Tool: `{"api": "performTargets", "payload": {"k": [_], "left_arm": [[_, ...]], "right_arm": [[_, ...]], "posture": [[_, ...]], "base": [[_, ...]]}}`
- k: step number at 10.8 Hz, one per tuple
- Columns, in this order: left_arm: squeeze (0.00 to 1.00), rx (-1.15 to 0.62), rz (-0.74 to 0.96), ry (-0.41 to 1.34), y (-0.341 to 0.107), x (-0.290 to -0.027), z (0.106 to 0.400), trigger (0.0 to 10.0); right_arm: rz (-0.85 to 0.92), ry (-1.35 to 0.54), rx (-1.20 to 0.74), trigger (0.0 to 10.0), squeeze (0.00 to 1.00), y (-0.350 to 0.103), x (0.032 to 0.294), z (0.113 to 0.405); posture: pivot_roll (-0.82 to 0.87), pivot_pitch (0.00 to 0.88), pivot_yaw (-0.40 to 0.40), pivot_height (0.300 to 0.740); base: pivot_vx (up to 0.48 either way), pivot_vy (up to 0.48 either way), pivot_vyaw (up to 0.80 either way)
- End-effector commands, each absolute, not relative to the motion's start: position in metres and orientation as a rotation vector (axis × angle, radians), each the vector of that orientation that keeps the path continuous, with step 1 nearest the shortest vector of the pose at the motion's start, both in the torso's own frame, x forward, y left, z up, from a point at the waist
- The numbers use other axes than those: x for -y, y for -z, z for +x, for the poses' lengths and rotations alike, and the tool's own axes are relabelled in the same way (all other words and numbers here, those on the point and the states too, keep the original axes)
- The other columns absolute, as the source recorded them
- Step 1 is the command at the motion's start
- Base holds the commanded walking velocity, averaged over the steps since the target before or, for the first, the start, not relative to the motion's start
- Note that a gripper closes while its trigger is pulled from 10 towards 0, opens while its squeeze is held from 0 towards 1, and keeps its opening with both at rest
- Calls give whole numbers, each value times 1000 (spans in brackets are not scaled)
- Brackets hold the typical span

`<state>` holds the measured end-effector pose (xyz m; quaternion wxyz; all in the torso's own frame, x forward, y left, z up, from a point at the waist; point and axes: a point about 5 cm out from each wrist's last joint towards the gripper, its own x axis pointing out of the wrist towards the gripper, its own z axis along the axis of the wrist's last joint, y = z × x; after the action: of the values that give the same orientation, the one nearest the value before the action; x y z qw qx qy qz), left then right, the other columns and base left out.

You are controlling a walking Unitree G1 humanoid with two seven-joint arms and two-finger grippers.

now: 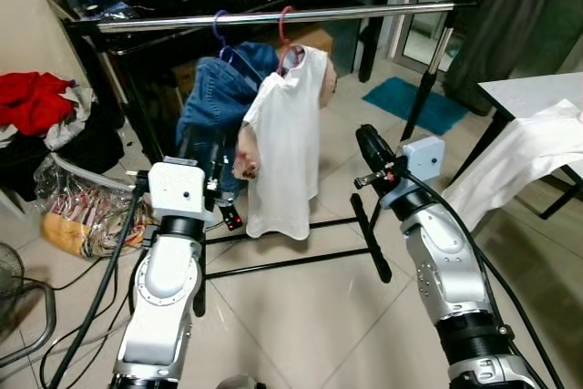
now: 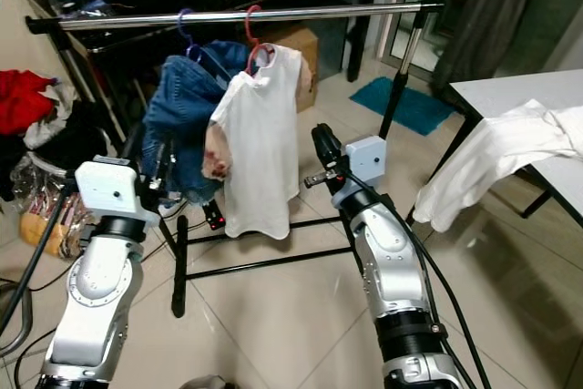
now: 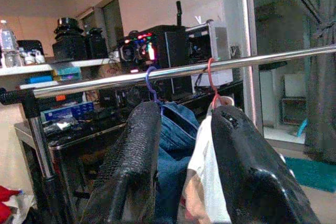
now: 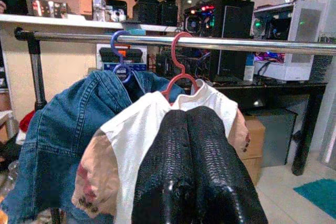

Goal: Hang hanger

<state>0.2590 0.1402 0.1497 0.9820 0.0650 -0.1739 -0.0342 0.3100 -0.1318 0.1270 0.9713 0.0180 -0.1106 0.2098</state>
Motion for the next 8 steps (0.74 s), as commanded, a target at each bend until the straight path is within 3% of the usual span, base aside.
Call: {"api": "performTargets", "payload": {"k": [1, 8], "left_arm": [[0, 341, 135, 77, -147, -137, 261, 10000], [0, 43, 83, 31, -65, -155, 254, 10000]], "right_arm": [[28, -421, 205, 10000, 0, -125, 136, 313], [-74, -403, -58, 10000, 0, -52, 147, 294]], "posture": [[-27, 0, 40, 740], [-8, 0, 32, 740]], "base": [[0, 0, 0], [0, 0, 0]]}}
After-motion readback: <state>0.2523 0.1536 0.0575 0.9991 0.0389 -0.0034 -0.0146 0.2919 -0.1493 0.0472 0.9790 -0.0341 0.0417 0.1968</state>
